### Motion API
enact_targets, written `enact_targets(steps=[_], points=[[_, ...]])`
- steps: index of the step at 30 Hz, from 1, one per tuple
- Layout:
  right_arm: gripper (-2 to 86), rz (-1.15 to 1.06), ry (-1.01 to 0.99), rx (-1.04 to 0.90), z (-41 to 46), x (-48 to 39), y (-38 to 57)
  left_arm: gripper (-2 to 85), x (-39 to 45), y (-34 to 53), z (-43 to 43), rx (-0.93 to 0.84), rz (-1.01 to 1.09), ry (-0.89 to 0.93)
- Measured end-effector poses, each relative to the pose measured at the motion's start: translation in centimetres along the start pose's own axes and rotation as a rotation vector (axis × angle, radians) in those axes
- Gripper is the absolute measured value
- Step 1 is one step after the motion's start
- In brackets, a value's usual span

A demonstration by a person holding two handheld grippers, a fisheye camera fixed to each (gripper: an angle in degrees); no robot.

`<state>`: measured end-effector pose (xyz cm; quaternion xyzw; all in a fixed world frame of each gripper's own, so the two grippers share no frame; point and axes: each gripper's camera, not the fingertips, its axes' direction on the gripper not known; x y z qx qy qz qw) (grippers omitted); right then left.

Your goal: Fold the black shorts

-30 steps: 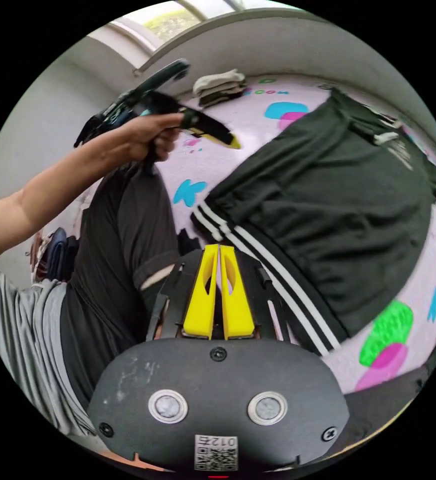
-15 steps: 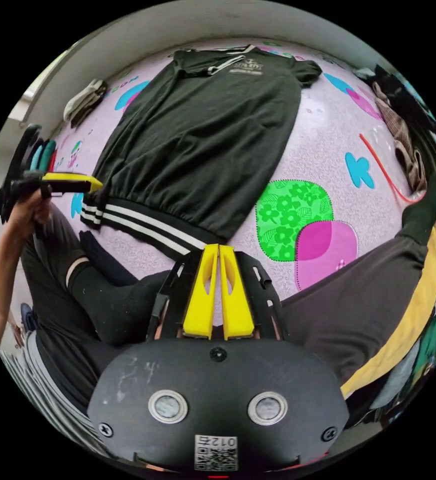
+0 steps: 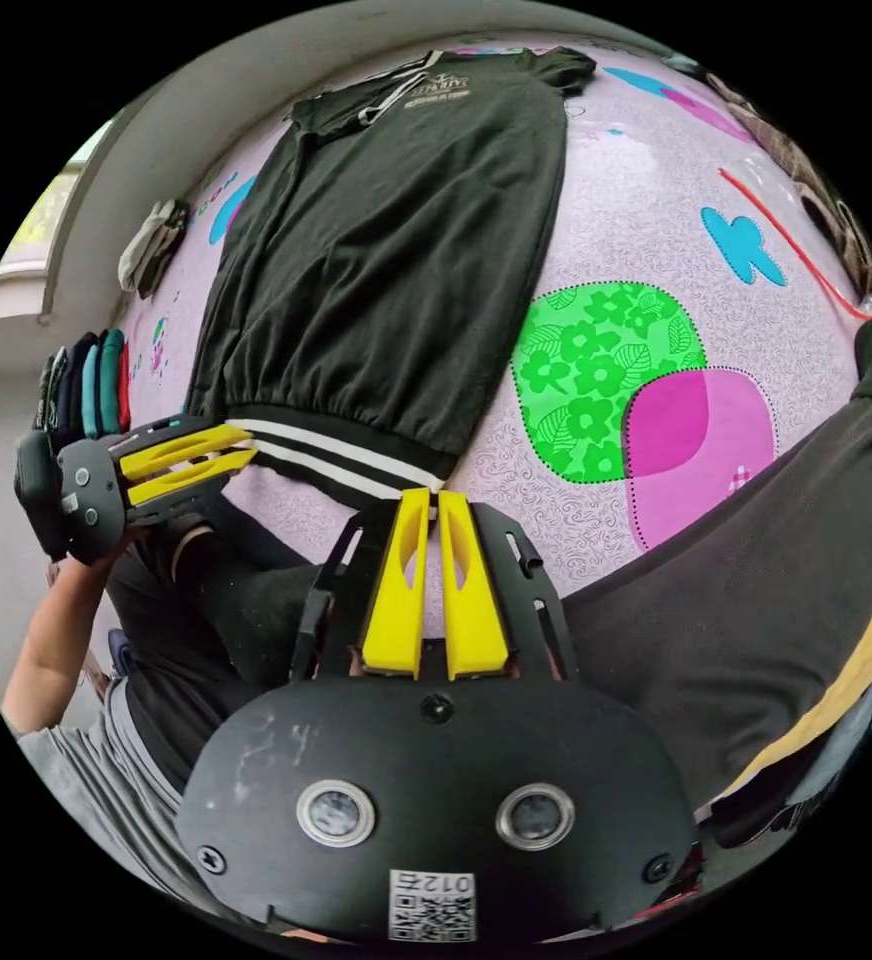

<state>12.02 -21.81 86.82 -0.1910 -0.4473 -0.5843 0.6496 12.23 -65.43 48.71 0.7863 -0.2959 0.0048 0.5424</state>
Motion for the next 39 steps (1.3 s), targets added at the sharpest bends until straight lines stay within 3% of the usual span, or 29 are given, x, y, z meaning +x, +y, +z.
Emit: enact_targets(steps=[11,23,26,34,39], points=[[-0.9,-0.160,0.211,-0.126,-1.7,-4.3,-2.1,0.1,1.7,-2.2,0.1,-0.102,0.022,0.046],[3.2,-0.131,0.192,-0.140,-4.5,-3.9,-3.9,0.7,-3.1,-0.5,-1.6,-0.012,-0.054,0.224],[3.8,-0.123,0.170,-0.121,-6.3,-3.4,-4.1,0.7,-6.9,0.7,-3.9,0.099,-0.120,0.204],[0.7,-0.153,0.217,0.063,-13.1,-2.7,-7.9,0.8,-27.5,1.8,-4.9,0.368,-0.618,0.324],[0.5,-0.205,0.111,0.160,-15.8,-1.9,-15.0,0.8,-35.3,-1.0,-2.1,0.380,-0.746,0.360]])
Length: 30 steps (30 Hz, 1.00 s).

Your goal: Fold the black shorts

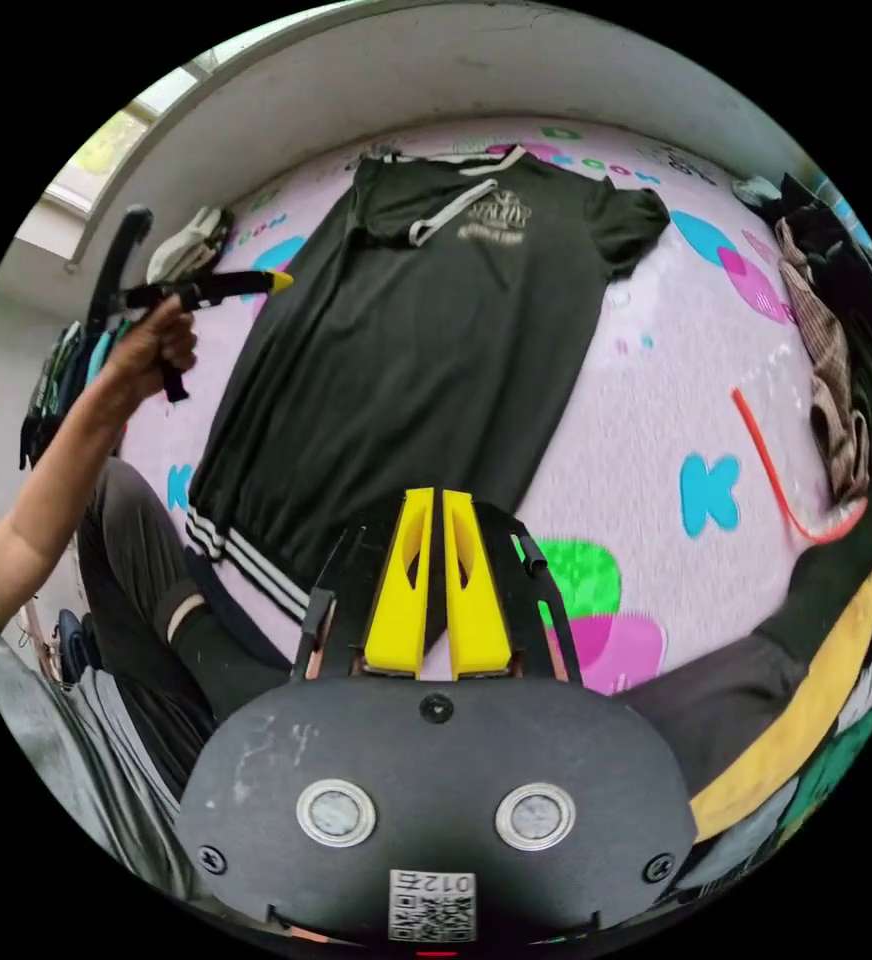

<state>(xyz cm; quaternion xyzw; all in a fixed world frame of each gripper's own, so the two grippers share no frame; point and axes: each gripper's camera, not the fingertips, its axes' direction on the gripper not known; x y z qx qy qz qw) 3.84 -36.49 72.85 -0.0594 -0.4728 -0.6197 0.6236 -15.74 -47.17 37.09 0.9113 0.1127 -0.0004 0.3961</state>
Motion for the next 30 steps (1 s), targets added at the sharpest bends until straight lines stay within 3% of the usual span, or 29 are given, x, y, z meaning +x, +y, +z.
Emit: enact_targets(steps=[7,14,24,30], points=[[1.3,0.014,-0.181,0.213,-2.0,5.7,-17.1,0.8,-3.2,-6.2,1.8,0.026,-0.037,-0.015],[5.2,0.038,-0.109,0.298,-1.8,9.4,-29.5,0.8,-4.7,-8.6,2.0,0.004,-0.036,0.004],[5.1,0.011,-0.166,0.221,-0.3,11.6,-34.5,0.7,-5.6,-10.7,0.7,0.014,-0.021,0.012],[-0.5,-0.098,-0.049,0.201,-1.5,10.4,-36.4,0.7,-5.8,-12.0,0.1,0.012,-0.028,0.025]])
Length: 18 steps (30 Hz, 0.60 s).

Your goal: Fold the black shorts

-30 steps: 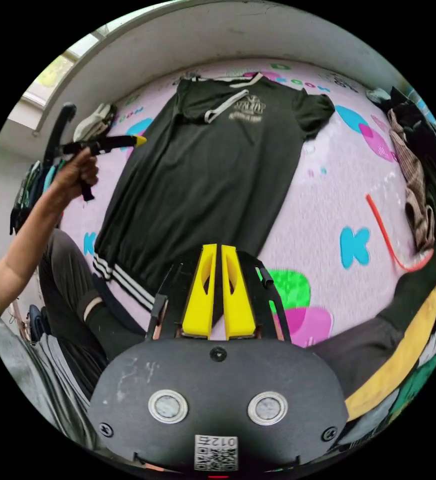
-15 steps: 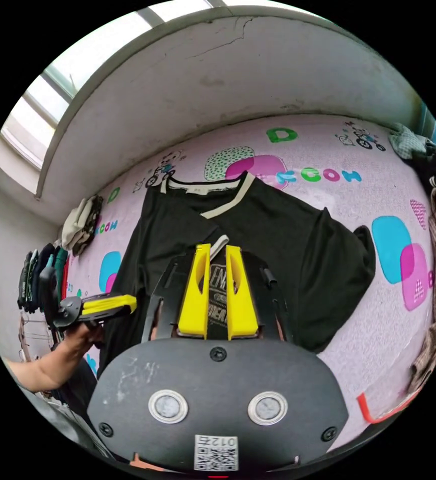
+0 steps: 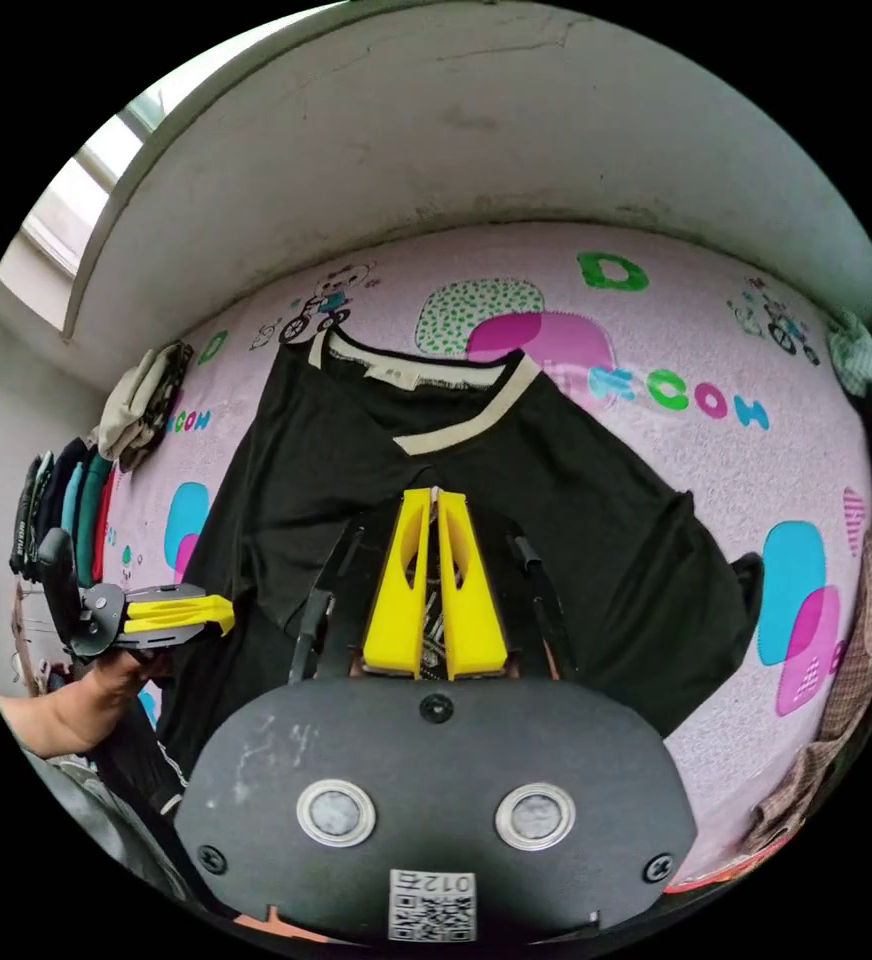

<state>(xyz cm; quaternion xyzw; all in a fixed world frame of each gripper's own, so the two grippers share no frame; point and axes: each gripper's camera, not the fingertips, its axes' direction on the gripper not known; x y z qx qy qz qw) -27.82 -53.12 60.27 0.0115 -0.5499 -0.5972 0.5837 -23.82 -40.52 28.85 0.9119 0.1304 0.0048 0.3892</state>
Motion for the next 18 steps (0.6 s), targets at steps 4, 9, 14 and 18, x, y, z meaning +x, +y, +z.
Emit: enact_targets(steps=[4,9,14,18], points=[[-0.8,-0.025,0.117,0.030,-1.2,-0.2,-1.7,0.7,0.3,-0.8,-0.2,-0.002,0.008,-0.001],[-0.3,0.008,0.189,-0.071,-0.4,-0.1,-2.2,0.7,0.8,-1.7,-0.4,-0.003,0.009,0.003],[-0.3,0.161,0.091,0.129,-7.6,3.9,1.4,0.8,1.9,-2.5,-0.5,-0.010,0.012,-0.018],[0.9,0.328,0.013,0.229,-12.4,10.0,6.8,0.8,4.2,-2.8,-2.0,0.033,0.035,-0.084]])
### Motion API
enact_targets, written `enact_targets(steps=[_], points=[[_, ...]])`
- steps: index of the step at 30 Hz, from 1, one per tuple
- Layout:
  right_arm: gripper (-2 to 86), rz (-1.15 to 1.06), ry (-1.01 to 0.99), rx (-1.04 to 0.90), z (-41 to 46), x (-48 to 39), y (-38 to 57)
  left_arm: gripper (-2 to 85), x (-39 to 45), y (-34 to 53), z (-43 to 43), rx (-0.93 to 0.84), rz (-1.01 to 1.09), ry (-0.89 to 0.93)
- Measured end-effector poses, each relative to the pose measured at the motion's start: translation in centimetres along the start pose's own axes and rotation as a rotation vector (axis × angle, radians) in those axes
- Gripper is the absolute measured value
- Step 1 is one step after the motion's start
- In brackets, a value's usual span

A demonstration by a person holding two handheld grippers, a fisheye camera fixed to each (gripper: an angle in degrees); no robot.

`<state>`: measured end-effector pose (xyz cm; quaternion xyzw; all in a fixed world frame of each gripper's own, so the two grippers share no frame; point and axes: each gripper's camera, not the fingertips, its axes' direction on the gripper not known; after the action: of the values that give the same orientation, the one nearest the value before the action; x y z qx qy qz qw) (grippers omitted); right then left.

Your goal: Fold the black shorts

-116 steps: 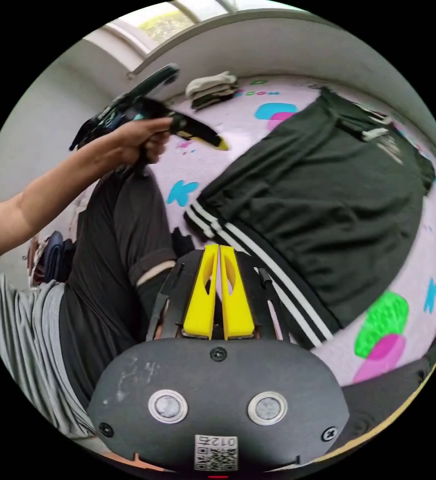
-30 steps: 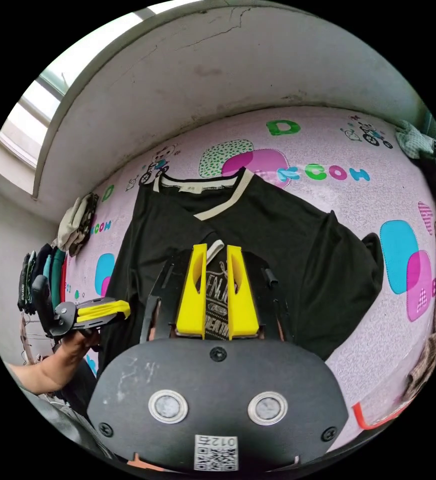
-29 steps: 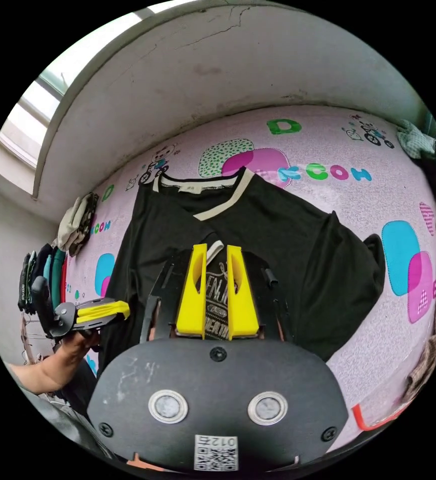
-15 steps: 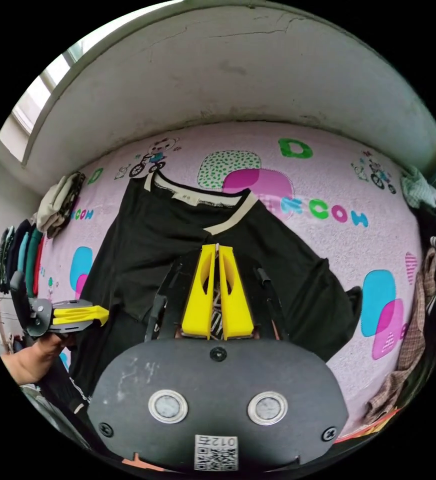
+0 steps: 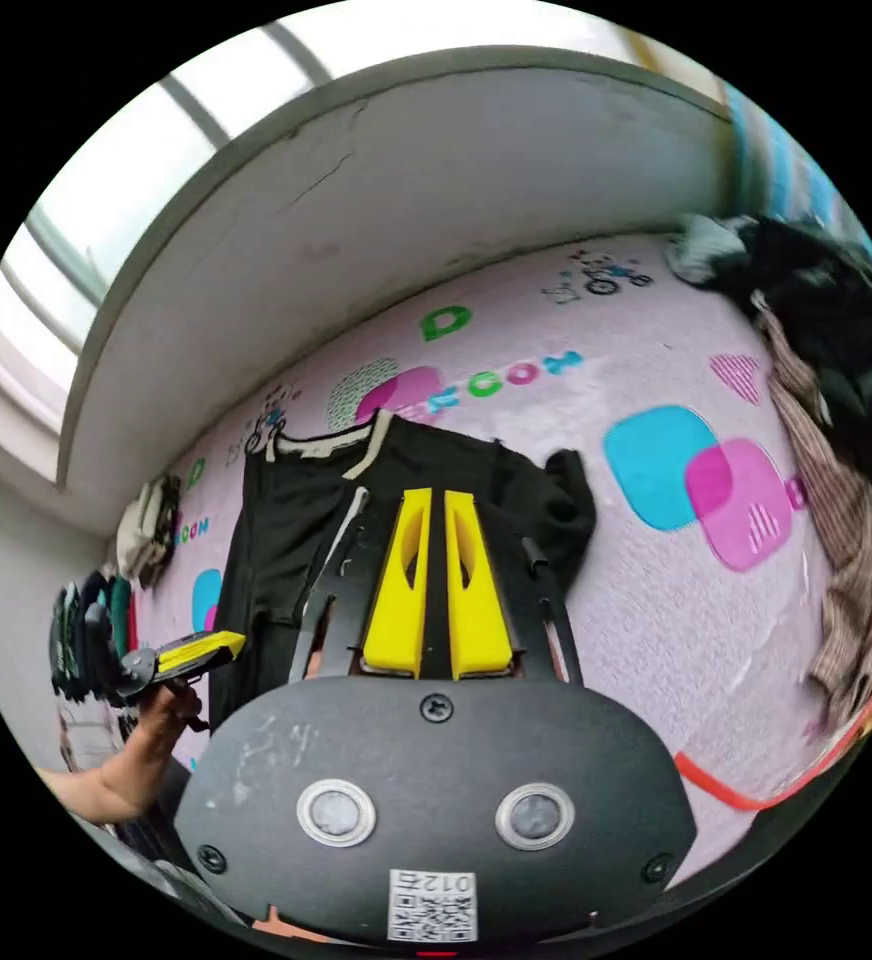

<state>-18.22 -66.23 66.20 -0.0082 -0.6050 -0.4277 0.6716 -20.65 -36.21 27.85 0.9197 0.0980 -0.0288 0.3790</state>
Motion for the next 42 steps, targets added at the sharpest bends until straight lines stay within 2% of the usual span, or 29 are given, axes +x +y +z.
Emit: enact_targets(steps=[3,7,10,12,15,16,18,21,24,25,26,28,30,31,32,34,36,38,42], points=[[2.4,0.142,-0.040,0.034,-2.8,5.7,2.3,0.8,3.7,-0.5,-0.8,0.035,0.083,-0.017],[6.5,0.276,-0.103,0.032,-3.4,10.4,4.8,0.7,10.9,-1.6,1.2,-0.020,0.264,0.057],[8.9,0.349,-0.212,0.005,-2.2,12.5,6.1,0.5,14.9,-2.4,3.0,-0.049,0.324,0.128],[9.3,0.389,-0.272,-0.006,-1.3,13.3,6.8,0.4,16.3,-3.0,3.9,-0.063,0.322,0.153],[5.2,0.418,-0.341,0.003,-0.2,13.4,7.9,0.4,17.1,-4.2,5.2,-0.078,0.268,0.166],[1.8,0.399,-0.345,0.047,-0.5,12.7,8.2,0.4,17.0,-4.7,5.4,-0.078,0.239,0.175],[0.4,0.346,-0.283,0.118,-1.5,10.7,8.4,0.4,16.3,-5.4,5.1,-0.062,0.197,0.192],[-0.3,0.081,-0.116,0.121,-2.1,3.7,7.8,0.5,14.4,-6.5,3.5,-0.003,0.128,0.161],[-0.6,-0.284,0.078,0.071,-0.3,-6.0,8.5,0.6,11.8,-7.6,1.8,0.036,0.043,0.144],[-0.7,-0.471,0.158,0.029,1.2,-10.4,9.7,0.6,10.8,-7.9,1.1,0.045,0.011,0.137],[-0.8,-0.661,0.285,-0.053,3.6,-14.5,11.5,0.6,10.4,-8.0,0.9,0.048,-0.002,0.130],[-0.9,-0.895,0.517,-0.145,7.4,-19.2,15.4,0.7,9.2,-8.5,-0.1,0.055,-0.027,0.094],[-0.9,-1.045,0.683,-0.056,8.6,-21.6,19.7,0.8,8.8,-8.8,-0.5,0.052,-0.026,0.072],[-0.9,-1.087,0.736,0.070,8.1,-22.4,22.3,0.8,8.9,-9.0,-0.7,0.046,-0.014,0.062],[-0.9,-1.078,0.735,0.159,7.1,-22.4,24.3,0.9,9.0,-9.2,-0.6,0.042,-0.006,0.057],[-0.8,-0.984,0.643,0.163,5.4,-21.2,25.8,1.1,10.2,-9.8,-0.4,0.024,0.039,0.032],[-0.5,-0.787,0.518,0.164,3.3,-18.2,25.7,1.3,11.8,-10.5,-0.1,0.015,0.102,0.026],[0.6,-0.480,0.354,0.144,1.2,-12.6,24.2,1.8,13.8,-11.4,0.2,0.021,0.174,0.035],[2.3,-0.165,0.086,0.093,0.6,-5.8,22.0,4.9,19.7,-15.0,0.4,0.035,0.342,0.007]])
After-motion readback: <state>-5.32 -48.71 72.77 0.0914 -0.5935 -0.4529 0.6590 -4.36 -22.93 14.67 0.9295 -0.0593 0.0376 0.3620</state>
